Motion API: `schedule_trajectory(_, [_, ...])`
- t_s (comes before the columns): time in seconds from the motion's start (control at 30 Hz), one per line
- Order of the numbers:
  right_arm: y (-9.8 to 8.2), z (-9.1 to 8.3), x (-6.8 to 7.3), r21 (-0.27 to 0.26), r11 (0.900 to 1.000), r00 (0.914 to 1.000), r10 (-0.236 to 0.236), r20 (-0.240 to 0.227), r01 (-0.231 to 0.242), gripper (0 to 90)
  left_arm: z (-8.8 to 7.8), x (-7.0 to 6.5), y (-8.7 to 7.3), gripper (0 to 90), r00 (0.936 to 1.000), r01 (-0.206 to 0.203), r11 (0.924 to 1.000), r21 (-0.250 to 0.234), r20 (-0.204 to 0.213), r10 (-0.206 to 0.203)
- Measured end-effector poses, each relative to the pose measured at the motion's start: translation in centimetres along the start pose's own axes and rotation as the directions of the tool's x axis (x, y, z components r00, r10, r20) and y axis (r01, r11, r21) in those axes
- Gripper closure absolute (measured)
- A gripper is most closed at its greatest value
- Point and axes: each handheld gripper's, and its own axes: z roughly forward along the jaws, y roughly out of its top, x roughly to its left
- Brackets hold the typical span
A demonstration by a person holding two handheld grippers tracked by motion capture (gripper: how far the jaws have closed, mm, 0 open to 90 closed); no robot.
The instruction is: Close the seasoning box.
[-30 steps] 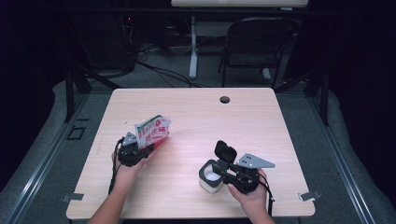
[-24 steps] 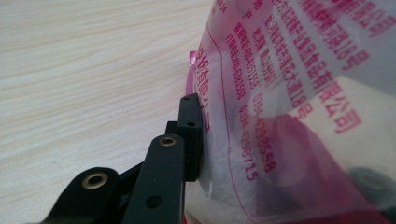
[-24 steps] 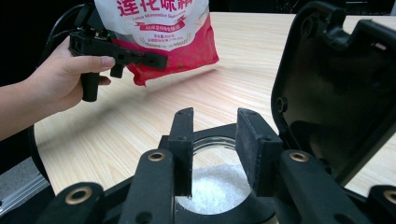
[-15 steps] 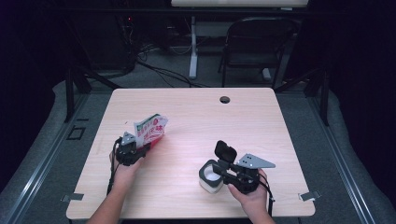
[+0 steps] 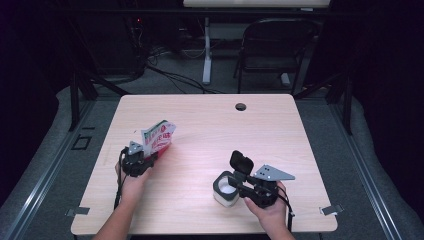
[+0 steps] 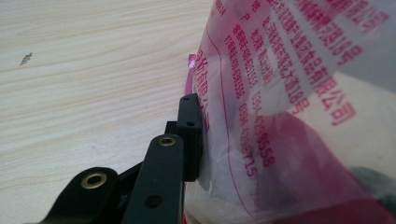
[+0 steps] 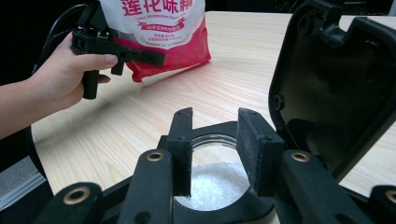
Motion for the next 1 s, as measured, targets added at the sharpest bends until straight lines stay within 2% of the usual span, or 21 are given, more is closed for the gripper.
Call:
schedule_trajectory(0.07, [-0.01,0.03,-0.09,-0.002,1.0,1.0,0.001,0.001,-0.001,66.8,-0.02,0.19,-0.02,77.0,0.9997,0.014,0.9999,-0.002,-0.018,-0.014])
schedule_trajectory(0.43, [-0.13,-0.28,-0.09,-0.005,1.0,1.0,0.002,0.009,-0.002,66.2,0.05,0.37,-0.07,76.2,0.9976,0.01,0.9999,0.006,-0.069,-0.009])
schedule_trajectory(0.7, [0.02,-0.31,-0.19,-0.004,1.0,0.9999,0.0,0.011,0.0,65.8,0.06,0.5,-0.34,74.9,0.9976,0.02,0.9998,0.009,-0.067,-0.019])
schedule_trajectory(1.0, [0.0,0.14,-0.14,0.001,1.0,1.0,-0.004,-0.004,0.004,64.9,0.11,0.42,-0.56,66.3,0.998,-0.011,0.9999,0.009,-0.062,0.012])
